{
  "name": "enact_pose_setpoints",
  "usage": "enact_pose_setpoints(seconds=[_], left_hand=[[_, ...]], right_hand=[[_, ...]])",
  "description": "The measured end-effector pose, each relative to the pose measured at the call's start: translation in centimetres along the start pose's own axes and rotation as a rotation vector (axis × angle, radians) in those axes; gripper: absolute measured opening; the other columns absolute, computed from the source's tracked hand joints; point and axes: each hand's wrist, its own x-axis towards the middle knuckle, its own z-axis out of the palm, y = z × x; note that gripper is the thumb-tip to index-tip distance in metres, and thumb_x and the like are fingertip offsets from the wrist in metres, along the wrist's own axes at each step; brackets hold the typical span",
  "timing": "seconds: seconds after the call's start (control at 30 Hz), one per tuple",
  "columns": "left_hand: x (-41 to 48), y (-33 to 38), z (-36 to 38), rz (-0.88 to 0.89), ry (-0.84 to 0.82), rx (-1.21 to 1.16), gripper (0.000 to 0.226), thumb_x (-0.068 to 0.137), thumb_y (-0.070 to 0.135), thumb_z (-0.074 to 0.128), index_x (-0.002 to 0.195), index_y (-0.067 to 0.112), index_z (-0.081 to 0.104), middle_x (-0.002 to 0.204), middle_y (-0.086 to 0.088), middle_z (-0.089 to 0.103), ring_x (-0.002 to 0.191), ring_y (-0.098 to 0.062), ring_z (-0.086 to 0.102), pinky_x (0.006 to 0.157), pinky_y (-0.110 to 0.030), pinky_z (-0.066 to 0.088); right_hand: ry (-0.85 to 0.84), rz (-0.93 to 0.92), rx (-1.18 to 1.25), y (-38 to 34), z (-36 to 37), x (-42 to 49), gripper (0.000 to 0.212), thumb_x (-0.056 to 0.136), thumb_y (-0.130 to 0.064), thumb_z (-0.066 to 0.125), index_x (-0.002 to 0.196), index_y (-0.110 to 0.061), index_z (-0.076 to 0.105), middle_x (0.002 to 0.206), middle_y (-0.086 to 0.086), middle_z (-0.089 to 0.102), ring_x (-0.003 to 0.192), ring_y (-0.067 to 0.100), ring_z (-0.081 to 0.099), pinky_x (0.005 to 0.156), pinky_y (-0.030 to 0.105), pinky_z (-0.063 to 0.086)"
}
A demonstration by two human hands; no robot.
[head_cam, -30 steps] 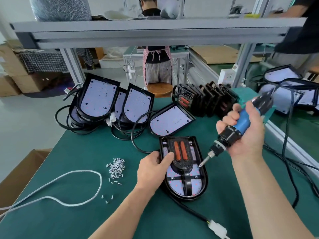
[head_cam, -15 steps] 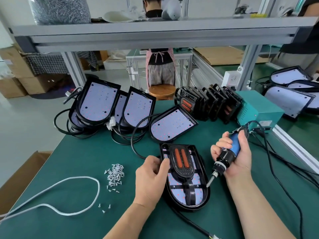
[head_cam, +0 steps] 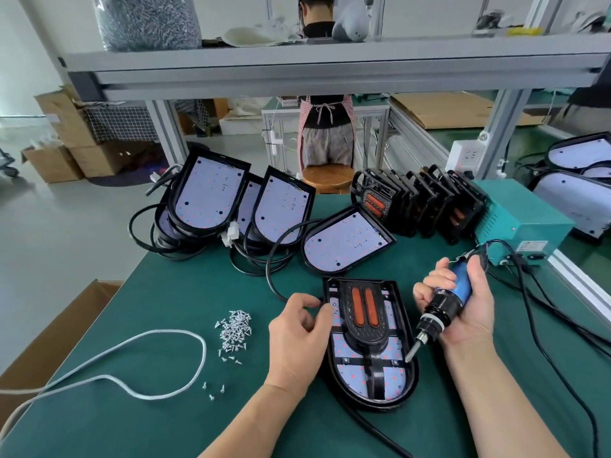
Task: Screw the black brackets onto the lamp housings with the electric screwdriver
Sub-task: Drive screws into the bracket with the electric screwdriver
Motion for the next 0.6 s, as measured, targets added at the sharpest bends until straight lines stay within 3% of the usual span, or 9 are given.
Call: enact_pose_setpoints(seconds=[0.2, 0.3, 0.43, 0.53, 0.6], left_hand=[[-0.8, 1.2, -1.6, -0.013, -0.032, -0.04, 0.013, 0.092, 0.023, 0.066, 0.079, 0.026, 0.063, 0.056, 0.006, 0.055, 0.054, -0.008, 0.047, 0.058, -0.022, 0.044], [-0.8, 1.1, -6.3, 0.153, -0.05, 0.239, 0.019, 0.087, 0.011, 0.067, 0.077, 0.027, 0.064, 0.073, 0.013, 0.062, 0.063, -0.009, 0.055, 0.061, -0.016, 0.044], [1.1, 0.5, -14.9, 0.202, -0.37, 0.674, 0.027, 0.081, 0.012, 0.07, 0.073, 0.035, 0.06, 0.079, 0.017, 0.058, 0.074, -0.003, 0.055, 0.065, -0.014, 0.04], [2.1, -0.2, -16.2, 0.258, -0.628, 0.915, 0.016, 0.085, 0.017, 0.064, 0.09, 0.032, 0.062, 0.088, 0.02, 0.051, 0.078, 0.003, 0.048, 0.073, -0.014, 0.038], [2.7, -0.5, -15.8, 0.305, -0.7, 1.03, 0.016, 0.087, 0.015, 0.055, 0.098, 0.027, 0.059, 0.094, 0.016, 0.049, 0.084, -0.006, 0.049, 0.077, -0.021, 0.042]], right_hand=[[0.016, 0.009, -0.02, 0.0, -0.3, 0.2, 0.04, 0.091, -0.061, 0.06, 0.093, -0.021, 0.058, 0.065, -0.016, 0.044, 0.05, -0.001, 0.045, 0.056, 0.019, 0.03], [0.024, 0.014, -0.002, -0.1, -0.6, 0.2, 0.04, 0.09, -0.059, 0.063, 0.094, -0.02, 0.058, 0.067, -0.017, 0.043, 0.052, -0.002, 0.045, 0.058, 0.019, 0.028], [0.014, 0.023, 0.031, 0.0, -0.4, -0.1, 0.04, 0.092, -0.059, 0.062, 0.094, -0.019, 0.058, 0.066, -0.017, 0.043, 0.052, -0.002, 0.045, 0.061, 0.021, 0.024], [-0.009, 0.04, 0.051, 0.2, 0.3, -0.5, 0.04, 0.091, -0.06, 0.063, 0.094, -0.019, 0.059, 0.066, -0.017, 0.044, 0.052, -0.003, 0.045, 0.06, 0.021, 0.026], [-0.014, 0.04, 0.056, 0.1, 0.9, -0.8, 0.04, 0.091, -0.059, 0.064, 0.094, -0.019, 0.06, 0.065, -0.017, 0.045, 0.052, -0.003, 0.046, 0.059, 0.021, 0.027]])
